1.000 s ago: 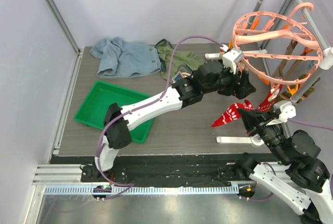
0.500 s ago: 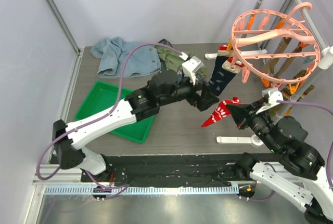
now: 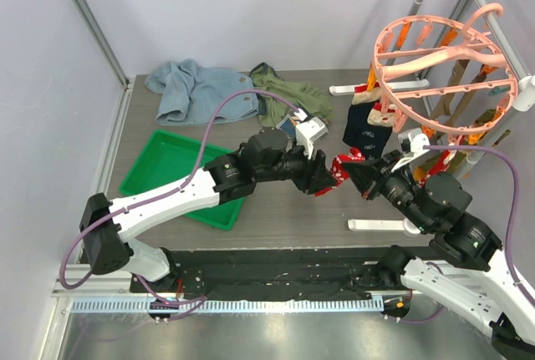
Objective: Remove the socks clipped to the hanger
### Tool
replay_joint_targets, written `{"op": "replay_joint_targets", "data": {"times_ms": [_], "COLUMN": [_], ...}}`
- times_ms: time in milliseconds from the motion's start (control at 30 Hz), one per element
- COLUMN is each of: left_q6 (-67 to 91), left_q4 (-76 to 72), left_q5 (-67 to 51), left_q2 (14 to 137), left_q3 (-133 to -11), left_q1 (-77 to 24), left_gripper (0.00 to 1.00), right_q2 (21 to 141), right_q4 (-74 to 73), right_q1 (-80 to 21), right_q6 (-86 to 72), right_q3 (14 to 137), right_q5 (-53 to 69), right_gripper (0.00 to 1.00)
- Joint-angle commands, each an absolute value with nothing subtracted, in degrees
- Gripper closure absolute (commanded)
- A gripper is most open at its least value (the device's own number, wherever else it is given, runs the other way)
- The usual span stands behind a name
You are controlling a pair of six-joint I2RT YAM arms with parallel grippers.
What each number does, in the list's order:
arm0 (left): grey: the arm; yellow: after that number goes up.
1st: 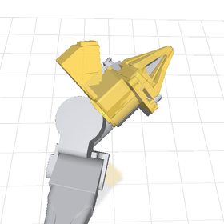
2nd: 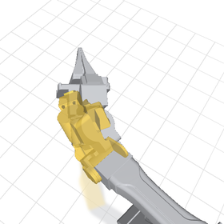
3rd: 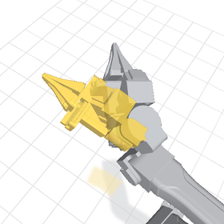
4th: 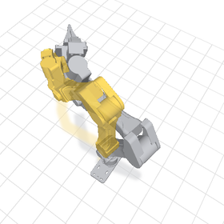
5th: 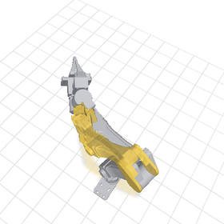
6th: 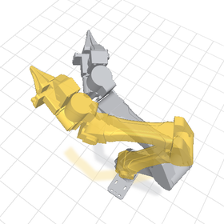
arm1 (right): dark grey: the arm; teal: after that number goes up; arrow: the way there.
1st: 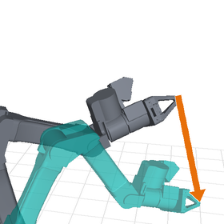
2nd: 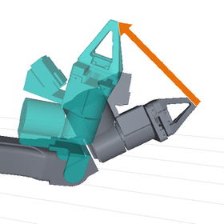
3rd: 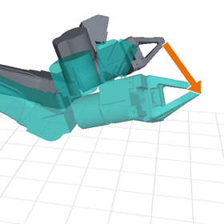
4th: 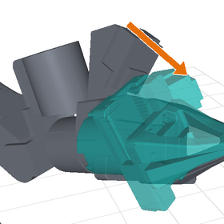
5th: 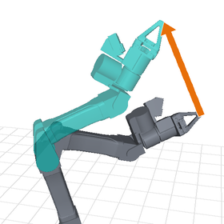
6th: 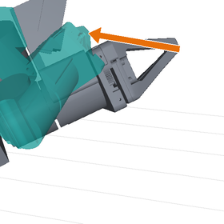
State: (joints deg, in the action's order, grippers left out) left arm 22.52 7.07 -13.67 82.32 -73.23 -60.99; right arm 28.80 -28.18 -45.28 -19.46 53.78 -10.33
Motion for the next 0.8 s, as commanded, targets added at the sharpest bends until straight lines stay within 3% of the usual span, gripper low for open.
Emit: {"op": "replay_joint_targets", "data": {"times_ms": [0,33,100,133,333,433,567,767], "left_q6": [23.5,23.8,24.6,25.7,31.3,34.2,38.8,43.6], "left_q4": [3.8,3.8,4.8,5.8,18.3,23.5,31.6,40.0], "left_q5": [-13.5,-11.3,-7.6,-1.4,23.3,25.9,25.3,33.7], "left_q2": [83.2,83.0,82.4,81.9,75.8,73.0,71.0,64.2], "left_q3": [-73.4,-73.0,-72.3,-71.9,-70.1,-68.7,-67.9,-63.6], "left_q1": [-61.1,-61.1,-61.1,-61.1,-59.2,-53.9,-46.4,-38.6], "left_gripper": [0.72,0.88,1.00,1.00,1.00,1.00,1.00,1.00], "right_q2": [28.7,28.2,27.5,26.6,24.3,23.8,23.3,22.0], "right_q4": [-23.6,-23.6,-23.5,-23.6,-25.7,-27.2,-28.1,-28.8], "right_q1": [-45.4,-45.4,-45.4,-45.4,-45.4,-45.4,-45.4,-45.4], "right_q6": [-21.0,-21.1,-21.3,-21.2,-20.5,-20.0,-19.2,-17.6], "right_q3": [52.3,52.1,51.3,51.1,50.6,50.5,50.2,49.7], "right_q5": [-9.2,-9.5,-9.9,-10.2,-11.4,-12.5,-13.4,-14.4], "right_gripper": [0.93,0.86,0.74,0.62,0.27,0.21,0.20,0.20]}}
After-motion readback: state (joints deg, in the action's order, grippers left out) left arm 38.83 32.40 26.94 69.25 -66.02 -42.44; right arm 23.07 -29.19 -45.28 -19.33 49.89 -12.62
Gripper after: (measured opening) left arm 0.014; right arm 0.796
